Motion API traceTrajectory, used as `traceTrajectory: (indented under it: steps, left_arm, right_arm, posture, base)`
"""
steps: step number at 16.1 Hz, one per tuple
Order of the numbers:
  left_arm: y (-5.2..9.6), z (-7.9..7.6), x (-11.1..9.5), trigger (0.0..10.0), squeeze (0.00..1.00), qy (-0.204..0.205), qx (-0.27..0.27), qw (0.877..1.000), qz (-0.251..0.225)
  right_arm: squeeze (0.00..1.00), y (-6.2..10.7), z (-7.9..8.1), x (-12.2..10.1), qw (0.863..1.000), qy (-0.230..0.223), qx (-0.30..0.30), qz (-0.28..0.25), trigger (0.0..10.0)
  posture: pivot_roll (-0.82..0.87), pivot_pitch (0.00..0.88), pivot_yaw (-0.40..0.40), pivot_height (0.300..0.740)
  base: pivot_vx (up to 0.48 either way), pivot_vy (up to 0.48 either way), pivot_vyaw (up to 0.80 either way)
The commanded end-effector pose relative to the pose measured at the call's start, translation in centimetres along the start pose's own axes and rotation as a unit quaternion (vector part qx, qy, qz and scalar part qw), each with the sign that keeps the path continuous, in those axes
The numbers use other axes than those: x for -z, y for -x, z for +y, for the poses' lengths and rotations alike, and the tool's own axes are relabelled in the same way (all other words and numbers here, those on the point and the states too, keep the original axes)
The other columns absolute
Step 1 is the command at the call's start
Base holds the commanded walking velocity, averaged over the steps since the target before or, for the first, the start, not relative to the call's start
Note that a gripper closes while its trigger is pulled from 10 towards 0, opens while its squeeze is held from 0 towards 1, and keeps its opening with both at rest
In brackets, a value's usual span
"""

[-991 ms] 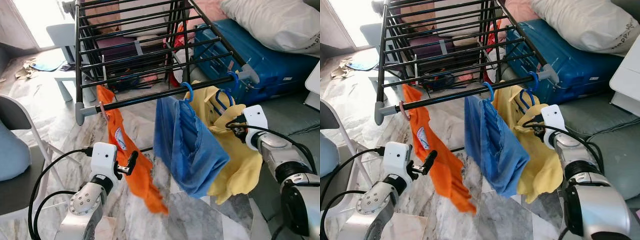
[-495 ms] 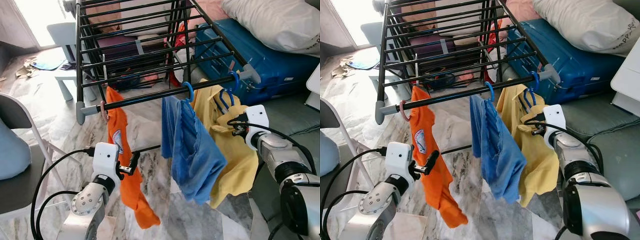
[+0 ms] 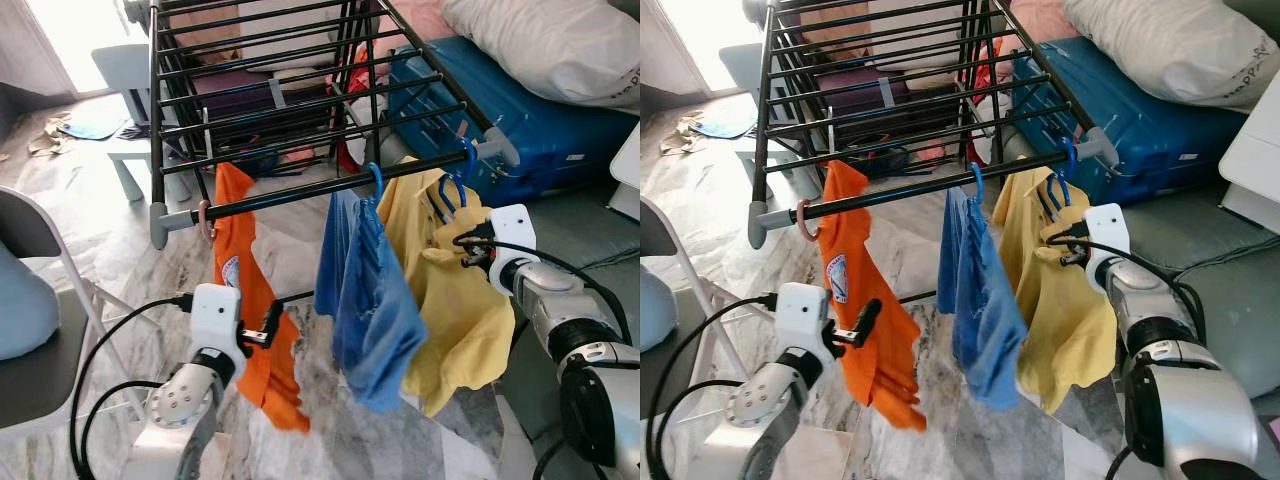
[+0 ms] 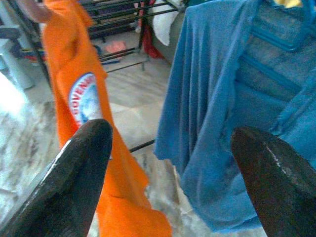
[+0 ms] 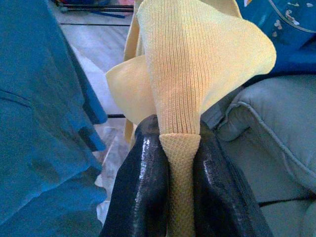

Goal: Hang hanger

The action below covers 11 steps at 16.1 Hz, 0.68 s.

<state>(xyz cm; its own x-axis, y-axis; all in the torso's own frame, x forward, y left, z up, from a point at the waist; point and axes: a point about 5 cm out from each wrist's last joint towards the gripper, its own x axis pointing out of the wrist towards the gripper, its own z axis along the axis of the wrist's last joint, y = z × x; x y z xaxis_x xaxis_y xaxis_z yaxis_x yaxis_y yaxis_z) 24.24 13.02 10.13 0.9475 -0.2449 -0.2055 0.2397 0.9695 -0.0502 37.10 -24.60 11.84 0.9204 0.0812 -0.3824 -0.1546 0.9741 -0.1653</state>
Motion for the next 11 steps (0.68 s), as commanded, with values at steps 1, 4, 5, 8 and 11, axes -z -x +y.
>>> traceTrajectory:
  steps: [1,4,5,8,11]
  left_arm:
    - [-0.2,0.1,-0.1,10.0,0.0,-0.004,-0.006,1.0,-0.002]
    - [-0.7,0.0,-0.3,10.0,0.0,0.001,-0.012,1.0,-0.012]
    - [-0.9,0.3,-0.7,10.0,0.0,-0.009,-0.024,1.0,-0.019]
    - [-1.3,0.6,-0.9,10.0,0.0,-0.01,-0.036,0.999,-0.02]
    - [-1.6,0.9,-0.9,10.0,0.0,-0.002,-0.045,0.999,-0.027]
  right_arm:
    - [0.0,-0.2,0.2,-2.0,0.999,0.002,-0.009,-0.036,0.0]
    - [0.0,-0.3,0.8,-3.5,0.997,0.007,-0.03,-0.072,0.0]
    - [0.0,-0.3,1.1,-3.9,0.995,0.014,-0.039,-0.09,0.0]
    - [0.0,-0.1,1.1,-4.2,0.992,0.01,-0.05,-0.115,0.0]
    - [0.0,0.3,1.7,-3.3,0.988,0.028,-0.06,-0.138,0.0]
  posture:
    - [-0.04,0.082,0.06,0.74]
    - [-0.05,0.085,0.052,0.74]
    - [-0.06,0.089,0.045,0.74]
    - [-0.08,0.092,0.039,0.74]
    - [-0.1,0.078,0.037,0.74]
  base:
    - [0.0,0.0,0.0]
    - [0.0,0.0,0.0]
    - [0.0,0.0,0.0]
    - [0.0,0.0,0.0]
    - [0.0,0.0,0.0]
